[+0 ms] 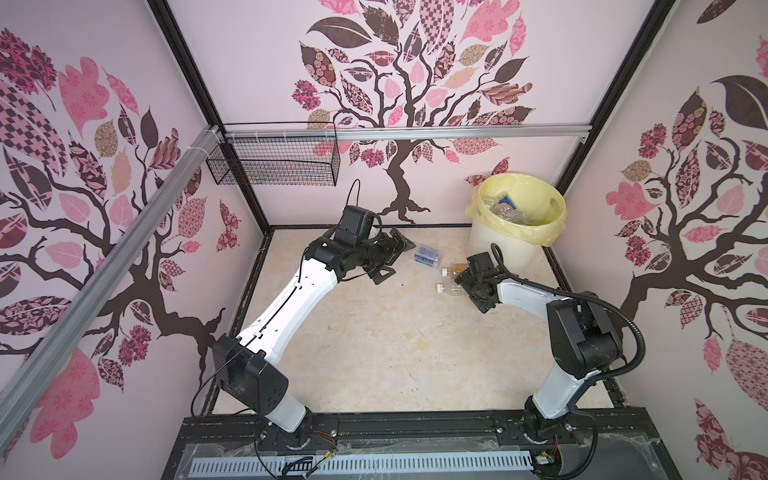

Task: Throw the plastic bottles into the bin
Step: 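Close the right gripper around the plain clear bottle and lift it, then carry the clear bottle over the bin and open the right gripper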

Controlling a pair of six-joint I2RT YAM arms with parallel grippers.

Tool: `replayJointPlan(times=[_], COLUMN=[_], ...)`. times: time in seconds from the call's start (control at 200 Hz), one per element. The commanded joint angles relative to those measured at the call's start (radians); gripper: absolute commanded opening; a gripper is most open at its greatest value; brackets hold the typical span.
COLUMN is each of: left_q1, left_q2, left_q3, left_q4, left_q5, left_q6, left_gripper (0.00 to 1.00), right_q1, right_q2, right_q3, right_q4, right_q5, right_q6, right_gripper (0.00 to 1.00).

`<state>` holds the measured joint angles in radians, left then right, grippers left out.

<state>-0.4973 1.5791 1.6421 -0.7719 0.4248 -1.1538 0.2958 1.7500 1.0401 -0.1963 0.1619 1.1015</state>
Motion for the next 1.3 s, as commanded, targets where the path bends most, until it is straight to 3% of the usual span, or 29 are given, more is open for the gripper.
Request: replayJointPlan(times=[0.0, 0.205, 0.615, 1.08, 1.295], left_q1=[0.005, 0.006, 0.02, 0.009, -0.048], left_q2=[-0.004, 0.009, 0.018, 0.05, 0.093], left_q3=[-0.021, -0.019, -0.016, 0.038, 0.124], left_q4=[0.013, 0.015, 0.018, 0.03, 0.048], left_q5=[0.01, 0.016, 0.022, -0.002, -0.029], left_q6=[0.008, 0.003, -0.004, 0.009, 0.055], left_gripper=[0.97, 0.97, 0.97, 0.97, 0.97], right_q1=[-0.004, -0.007, -0.018, -0.019, -0.017], right_q2=[0.044, 0.098, 0.069, -0.193, -0.361], right_q3=[0.017, 0.035, -0.015, -0.058, -0.003], right_q4=[0.04, 0.028, 0.032, -0.046, -0.16], right_q5=[0.002, -0.01, -0.017, -0.039, -0.032], right_q6=[0.023, 0.056, 0.007, -0.153, -0.303], right_gripper=[0.98, 0.91, 0.59, 0.44, 0.41])
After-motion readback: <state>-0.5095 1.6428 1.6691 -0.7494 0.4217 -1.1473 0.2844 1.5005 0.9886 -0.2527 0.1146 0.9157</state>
